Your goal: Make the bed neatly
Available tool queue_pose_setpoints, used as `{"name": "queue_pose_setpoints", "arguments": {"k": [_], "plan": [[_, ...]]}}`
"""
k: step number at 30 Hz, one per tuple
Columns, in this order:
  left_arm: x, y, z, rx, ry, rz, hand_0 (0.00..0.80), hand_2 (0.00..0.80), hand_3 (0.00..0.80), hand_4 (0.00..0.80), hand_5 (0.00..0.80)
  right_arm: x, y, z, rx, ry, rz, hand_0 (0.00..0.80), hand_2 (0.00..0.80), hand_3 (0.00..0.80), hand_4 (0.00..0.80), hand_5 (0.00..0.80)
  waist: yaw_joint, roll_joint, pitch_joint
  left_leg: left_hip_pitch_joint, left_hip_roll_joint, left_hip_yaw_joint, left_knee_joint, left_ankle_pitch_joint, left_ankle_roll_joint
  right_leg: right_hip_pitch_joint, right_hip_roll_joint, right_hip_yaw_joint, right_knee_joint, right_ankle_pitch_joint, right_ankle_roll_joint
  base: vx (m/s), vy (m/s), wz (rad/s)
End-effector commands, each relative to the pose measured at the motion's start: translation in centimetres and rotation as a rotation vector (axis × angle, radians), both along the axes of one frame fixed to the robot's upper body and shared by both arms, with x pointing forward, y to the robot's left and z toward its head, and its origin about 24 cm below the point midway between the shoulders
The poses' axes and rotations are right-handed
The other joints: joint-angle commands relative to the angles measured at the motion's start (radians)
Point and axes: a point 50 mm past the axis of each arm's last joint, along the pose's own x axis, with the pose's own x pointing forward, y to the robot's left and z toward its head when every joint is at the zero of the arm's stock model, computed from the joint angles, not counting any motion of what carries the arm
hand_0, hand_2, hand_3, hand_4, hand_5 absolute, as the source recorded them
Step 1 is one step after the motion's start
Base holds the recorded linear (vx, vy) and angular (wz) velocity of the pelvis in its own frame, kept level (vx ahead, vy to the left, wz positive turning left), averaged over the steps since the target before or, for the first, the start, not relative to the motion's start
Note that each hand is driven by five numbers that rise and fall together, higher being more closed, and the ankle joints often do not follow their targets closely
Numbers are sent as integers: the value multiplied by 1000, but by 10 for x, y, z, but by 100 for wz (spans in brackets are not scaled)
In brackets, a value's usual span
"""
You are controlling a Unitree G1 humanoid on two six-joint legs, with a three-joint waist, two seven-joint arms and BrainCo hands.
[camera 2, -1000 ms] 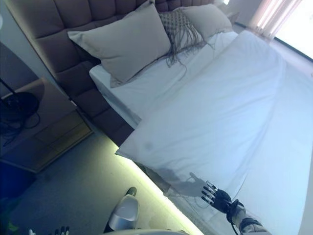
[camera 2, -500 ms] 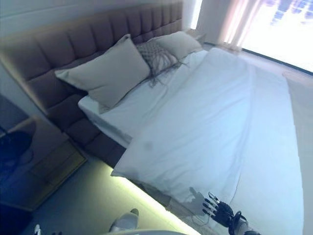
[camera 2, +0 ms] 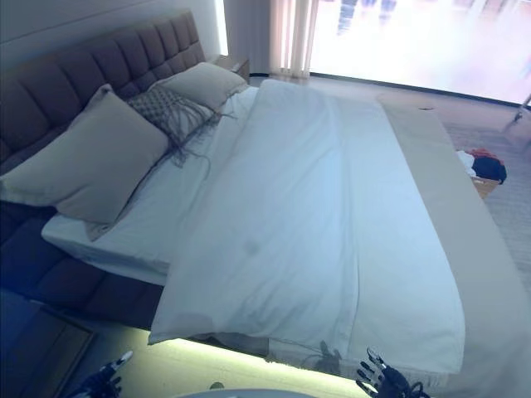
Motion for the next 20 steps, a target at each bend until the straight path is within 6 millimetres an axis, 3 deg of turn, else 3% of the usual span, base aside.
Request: {"name": "queue_pose_setpoints", "arguments": {"k": [1,10,13,20], "plan": [[14,-10,-4,53,73,-128,0,0,0,0,0,16,8,-2,-11,-33,-81,0,0,0,0,0,-2,17,16,9,-20,6,1,-58,35,-59,-37,-14,-40,114,16,28,-26,-30],[13,-88,-33,-132,166,-248,0,0,0,0,0,-17,34,-21,-58,208,-244,0,0,0,0,0,-53,38,9,50,-1,45,1,-76,43,-42,-16,37,-40,98,-1,28,-21,-19],[7,-105,-38,-190,185,-270,0,0,0,0,0,-9,47,-23,-22,178,-213,0,0,0,0,0,-56,44,10,59,3,45,1,-75,43,-34,-12,48,-40,98,-6,46,-6,-19],[1,-109,-40,-221,194,-232,0,0,0,0,0,-2,50,-22,-50,157,-105,0,0,0,0,0,-56,47,7,69,7,42,1,-79,41,-22,-13,51,-40,91,-6,31,-14,-3]]}}
